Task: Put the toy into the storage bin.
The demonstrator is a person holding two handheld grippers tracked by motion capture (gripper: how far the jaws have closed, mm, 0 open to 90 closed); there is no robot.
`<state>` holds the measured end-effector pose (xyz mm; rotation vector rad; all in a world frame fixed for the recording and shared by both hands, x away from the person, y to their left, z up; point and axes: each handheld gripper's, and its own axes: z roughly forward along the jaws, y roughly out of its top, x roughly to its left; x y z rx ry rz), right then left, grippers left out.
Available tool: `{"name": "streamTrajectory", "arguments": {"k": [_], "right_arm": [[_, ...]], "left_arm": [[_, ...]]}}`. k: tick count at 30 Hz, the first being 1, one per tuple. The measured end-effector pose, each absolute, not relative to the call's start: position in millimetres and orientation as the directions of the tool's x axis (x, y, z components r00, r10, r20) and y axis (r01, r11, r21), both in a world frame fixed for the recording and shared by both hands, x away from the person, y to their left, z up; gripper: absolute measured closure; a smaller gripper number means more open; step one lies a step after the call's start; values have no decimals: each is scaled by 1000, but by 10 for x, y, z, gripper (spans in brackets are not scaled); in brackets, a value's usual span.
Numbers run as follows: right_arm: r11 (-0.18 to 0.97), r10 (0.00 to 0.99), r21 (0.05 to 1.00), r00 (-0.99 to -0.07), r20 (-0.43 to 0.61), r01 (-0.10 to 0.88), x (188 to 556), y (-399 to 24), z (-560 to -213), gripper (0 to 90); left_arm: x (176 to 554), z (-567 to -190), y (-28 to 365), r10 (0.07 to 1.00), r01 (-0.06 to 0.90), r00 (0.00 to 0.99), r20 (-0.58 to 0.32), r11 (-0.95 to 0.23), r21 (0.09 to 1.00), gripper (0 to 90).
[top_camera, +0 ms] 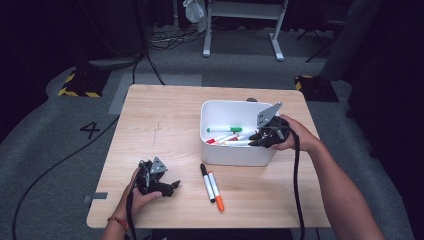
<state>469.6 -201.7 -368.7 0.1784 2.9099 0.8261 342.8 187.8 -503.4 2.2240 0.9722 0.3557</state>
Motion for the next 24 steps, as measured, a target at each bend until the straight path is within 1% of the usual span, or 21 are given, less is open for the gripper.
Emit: {"name": "streamTrajectory", "arguments": {"k": [5,6,9,10,12,13,14,15,17,18,19,20,21,23,24], "right_arm": [[848,155,522,-985,-81,91,4698,-2015,-3703,737],[847,157,523,-984,-83,91,4699,-2013,-3706,718],[838,181,536,-979,-93,103,4691,-2022,-3696,704],[830,191,548,-976,-107,103,4679,-2041,-3673,674],[825,207,554,-972,-111,112,4671,-2046,-3665,666],[814,219,569,-969,-116,116,4650,-2069,-3643,634],[814,219,569,-969,-116,116,4650,-2069,-3643,634],[804,242,582,-961,-131,123,4625,-2092,-3614,577],[782,270,609,-952,-144,130,4592,-2127,-3570,538],[782,270,609,-952,-144,130,4592,-2127,-3570,538],[770,285,624,-947,-150,133,4576,-2144,-3551,511],[726,337,670,-929,-151,154,4514,-2207,-3483,477],[726,337,670,-929,-151,154,4514,-2207,-3483,477],[681,375,714,-914,-153,161,4432,-2271,-3420,454],[631,397,760,-907,-142,157,4321,-2351,-3363,448]], "left_arm": [[3428,-5034,1878,729,545,684,-19,-493,678,137],[3428,-5034,1878,729,545,684,-19,-494,678,137],[3428,-5035,1877,730,545,684,-20,-493,678,137],[3429,-5034,1878,729,544,684,-18,-493,679,136],[3429,-5034,1878,729,545,684,-19,-493,678,137],[3429,-5034,1878,729,545,685,-19,-494,678,136],[3429,-5034,1878,729,545,685,-19,-494,678,136],[3428,-5034,1878,729,545,684,-19,-493,678,136],[3428,-5035,1877,729,545,684,-19,-493,678,136],[3428,-5035,1877,729,545,684,-19,-493,678,136],[3428,-5034,1878,729,545,684,-19,-494,678,136],[3428,-5034,1878,729,545,684,-19,-494,678,137],[3428,-5034,1878,729,545,684,-19,-494,678,136],[3428,-5034,1878,729,545,684,-19,-494,678,137],[3428,-5034,1878,729,545,684,-19,-494,678,137]]}}
